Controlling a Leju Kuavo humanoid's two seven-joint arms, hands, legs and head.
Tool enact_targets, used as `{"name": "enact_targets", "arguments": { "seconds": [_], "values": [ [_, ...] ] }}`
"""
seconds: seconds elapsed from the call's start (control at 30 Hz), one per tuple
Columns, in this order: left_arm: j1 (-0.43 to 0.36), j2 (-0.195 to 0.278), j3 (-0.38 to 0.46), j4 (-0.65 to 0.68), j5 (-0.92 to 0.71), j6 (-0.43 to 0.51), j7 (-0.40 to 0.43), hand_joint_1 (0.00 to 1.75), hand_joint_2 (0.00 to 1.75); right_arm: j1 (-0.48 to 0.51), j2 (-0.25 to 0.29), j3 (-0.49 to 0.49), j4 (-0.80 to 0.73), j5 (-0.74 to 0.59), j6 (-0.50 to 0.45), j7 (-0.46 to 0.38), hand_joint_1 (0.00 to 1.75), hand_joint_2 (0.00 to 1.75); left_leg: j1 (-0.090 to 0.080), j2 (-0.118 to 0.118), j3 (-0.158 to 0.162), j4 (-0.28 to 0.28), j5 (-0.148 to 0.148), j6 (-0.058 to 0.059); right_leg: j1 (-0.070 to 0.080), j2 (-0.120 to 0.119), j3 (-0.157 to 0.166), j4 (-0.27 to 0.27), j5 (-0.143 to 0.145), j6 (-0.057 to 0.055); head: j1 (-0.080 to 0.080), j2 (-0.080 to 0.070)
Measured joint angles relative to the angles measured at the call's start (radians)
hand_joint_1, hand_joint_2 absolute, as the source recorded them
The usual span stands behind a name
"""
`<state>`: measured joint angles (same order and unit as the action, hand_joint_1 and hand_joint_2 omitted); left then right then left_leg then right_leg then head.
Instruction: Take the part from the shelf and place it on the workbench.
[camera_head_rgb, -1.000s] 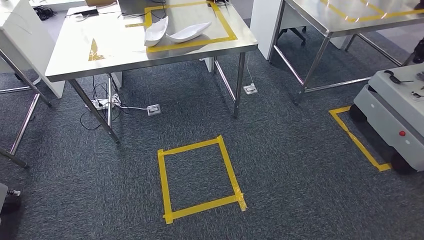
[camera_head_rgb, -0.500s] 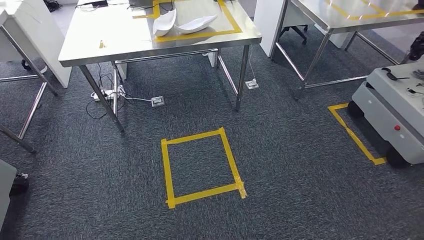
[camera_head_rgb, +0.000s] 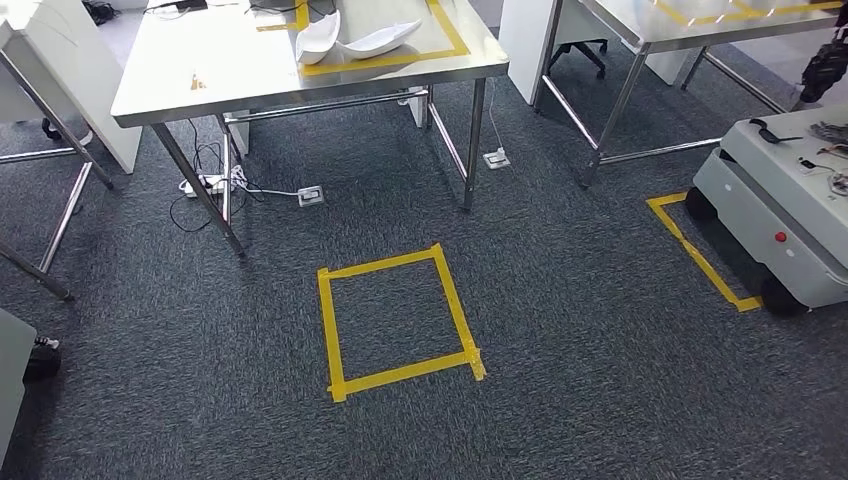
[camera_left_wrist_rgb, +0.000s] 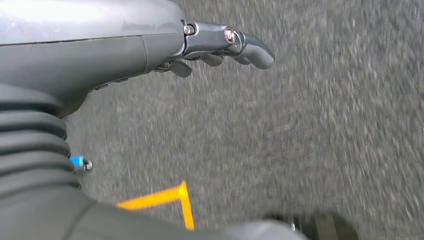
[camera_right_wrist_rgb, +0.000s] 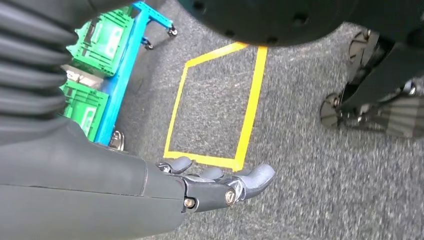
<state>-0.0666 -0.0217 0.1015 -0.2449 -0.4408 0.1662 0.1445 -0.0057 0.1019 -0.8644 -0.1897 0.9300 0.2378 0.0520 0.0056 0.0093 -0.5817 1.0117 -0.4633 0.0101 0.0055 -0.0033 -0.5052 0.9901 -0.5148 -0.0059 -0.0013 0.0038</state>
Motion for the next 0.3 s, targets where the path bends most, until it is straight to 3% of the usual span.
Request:
{"name": "enact_targets", "arguments": {
  "seconds": [0.1,0.23,0.3],
  "values": [
    [0.017,0.001,-0.002,-0.013,0.037,-0.013,-0.012,0.0,0.0,0.012,-0.008,0.068,-0.01,-0.08,0.0,-0.008,0.0,1.75,0.001,0.0,-0.002,-0.003,0.011,-0.016,0.001,0.0,-0.008,0.007,0.003,-0.008,0.0,0.0],
    [0.043,0.004,-0.006,-0.03,0.089,-0.032,-0.028,0.0,0.0,0.03,-0.019,0.165,-0.028,-0.189,0.0,-0.013,0.0,0.0,0.001,-0.002,-0.002,-0.003,0.023,-0.029,0.001,0.0,-0.017,0.014,0.007,-0.013,0.0,0.0],
    [0.053,0.005,-0.008,-0.036,0.108,-0.039,-0.034,0.0,0.0,0.037,-0.024,0.199,-0.035,-0.228,0.0,-0.014,0.0,0.0,0.002,-0.003,-0.003,-0.004,0.025,-0.031,0.002,-0.001,-0.02,0.015,0.008,-0.015,0.0,0.0]
  ]
}}
